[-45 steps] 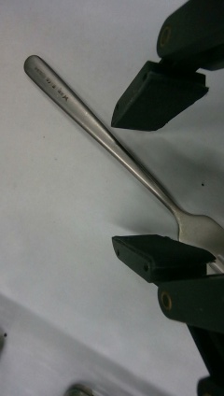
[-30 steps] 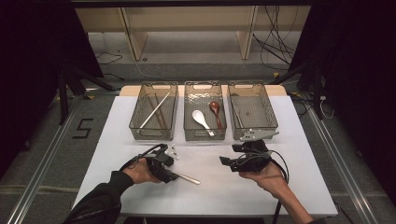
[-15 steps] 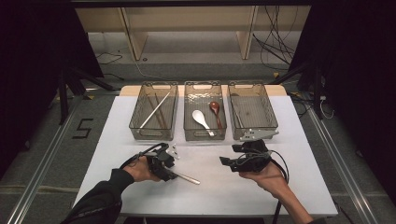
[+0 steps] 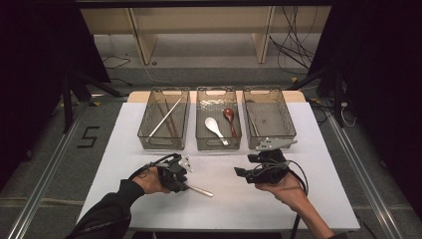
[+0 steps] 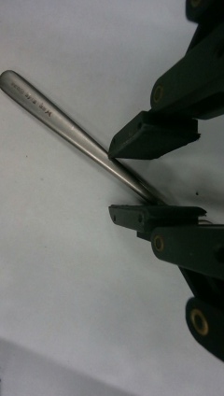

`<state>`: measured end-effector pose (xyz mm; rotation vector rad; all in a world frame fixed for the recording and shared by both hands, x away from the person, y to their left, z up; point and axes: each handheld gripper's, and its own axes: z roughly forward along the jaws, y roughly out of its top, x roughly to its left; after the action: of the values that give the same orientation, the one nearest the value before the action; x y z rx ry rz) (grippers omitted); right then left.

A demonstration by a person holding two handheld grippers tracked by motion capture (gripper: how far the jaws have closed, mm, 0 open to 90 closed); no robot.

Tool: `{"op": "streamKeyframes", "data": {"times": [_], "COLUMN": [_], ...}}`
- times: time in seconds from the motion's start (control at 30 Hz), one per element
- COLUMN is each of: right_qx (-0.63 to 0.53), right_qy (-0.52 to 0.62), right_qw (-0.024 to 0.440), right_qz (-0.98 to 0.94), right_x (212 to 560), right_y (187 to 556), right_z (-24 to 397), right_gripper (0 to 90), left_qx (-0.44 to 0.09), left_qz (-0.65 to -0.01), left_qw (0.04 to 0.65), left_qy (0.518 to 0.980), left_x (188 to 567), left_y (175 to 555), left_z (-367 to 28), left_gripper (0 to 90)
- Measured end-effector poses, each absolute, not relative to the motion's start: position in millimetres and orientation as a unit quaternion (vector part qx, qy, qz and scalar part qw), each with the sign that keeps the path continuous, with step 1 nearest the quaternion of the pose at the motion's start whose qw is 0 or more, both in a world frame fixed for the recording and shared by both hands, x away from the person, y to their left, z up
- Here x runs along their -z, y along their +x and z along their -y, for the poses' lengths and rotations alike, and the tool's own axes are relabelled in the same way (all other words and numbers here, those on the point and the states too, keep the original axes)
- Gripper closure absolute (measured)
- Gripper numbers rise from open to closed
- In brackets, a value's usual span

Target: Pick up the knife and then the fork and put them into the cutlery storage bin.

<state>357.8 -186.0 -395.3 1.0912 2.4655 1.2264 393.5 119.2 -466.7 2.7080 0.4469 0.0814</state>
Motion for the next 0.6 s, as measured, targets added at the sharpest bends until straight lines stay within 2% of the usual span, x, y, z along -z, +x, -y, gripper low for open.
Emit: {"op": "streamKeyframes", "data": {"times": [0.3,0.6], "right_qx": [-0.412,-0.411], "right_qy": [0.367,0.368], "right_qw": [0.090,0.091], "right_qz": [-0.829,-0.829], "right_x": [395.3,394.9], "right_y": [358.2,358.2], "right_z": [186.7,187.0], "right_gripper": [32.9,32.9], "left_qx": [-0.020,-0.026], "left_qz": [-0.142,-0.130], "left_qw": [0.176,0.168], "left_qy": [0.974,0.977], "left_x": [464.4,464.5], "left_y": [387.8,384.7], "left_z": [-117.0,-115.2], "left_gripper": [70.6,70.1]}}
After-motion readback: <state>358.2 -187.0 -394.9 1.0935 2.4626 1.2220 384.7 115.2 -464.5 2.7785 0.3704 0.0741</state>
